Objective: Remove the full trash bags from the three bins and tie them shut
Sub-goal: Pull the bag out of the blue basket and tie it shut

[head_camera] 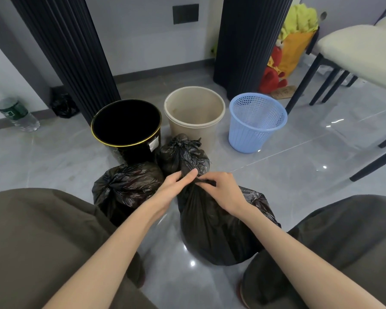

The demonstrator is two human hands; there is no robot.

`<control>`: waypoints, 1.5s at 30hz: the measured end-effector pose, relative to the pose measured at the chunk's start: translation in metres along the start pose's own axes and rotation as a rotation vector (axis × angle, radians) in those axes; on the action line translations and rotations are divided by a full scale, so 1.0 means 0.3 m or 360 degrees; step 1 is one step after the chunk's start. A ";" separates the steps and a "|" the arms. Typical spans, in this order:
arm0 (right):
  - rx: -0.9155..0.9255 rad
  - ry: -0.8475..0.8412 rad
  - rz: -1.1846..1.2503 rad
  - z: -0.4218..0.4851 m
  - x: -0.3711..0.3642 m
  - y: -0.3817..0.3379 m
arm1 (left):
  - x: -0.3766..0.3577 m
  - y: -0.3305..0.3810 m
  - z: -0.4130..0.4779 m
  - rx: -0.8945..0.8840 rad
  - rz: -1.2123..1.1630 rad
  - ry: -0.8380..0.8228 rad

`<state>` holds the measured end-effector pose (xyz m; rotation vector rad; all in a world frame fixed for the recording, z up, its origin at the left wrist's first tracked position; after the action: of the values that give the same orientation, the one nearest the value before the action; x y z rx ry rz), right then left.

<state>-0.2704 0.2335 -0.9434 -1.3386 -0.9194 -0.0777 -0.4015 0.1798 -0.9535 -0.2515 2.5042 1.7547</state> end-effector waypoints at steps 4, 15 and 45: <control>0.0047 -0.0080 -0.0011 -0.001 -0.005 -0.001 | 0.029 -0.042 0.043 0.0096 -0.0050 0.0270; -0.0345 -0.0382 -0.0955 -0.036 0.035 0.134 | 0.032 -0.044 0.096 -0.0046 -0.0862 0.0650; -0.0422 -0.0385 -0.0496 -0.019 -0.211 0.206 | 0.029 0.033 0.128 0.0152 -0.1246 0.0354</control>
<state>-0.2760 0.2181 -1.0307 -1.4582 -1.3564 -0.2909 -0.4130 0.2183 -0.9588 -1.2686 2.1272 1.3192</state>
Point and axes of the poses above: each hand's wrist, its own z-axis towards the middle knuckle, its own x-axis out of the back of the hand, y = z × x, the point moved 4 cm from there along z, towards the middle knuckle, and after that the axes turned 4 degrees about -x, right-handed, at the moved point
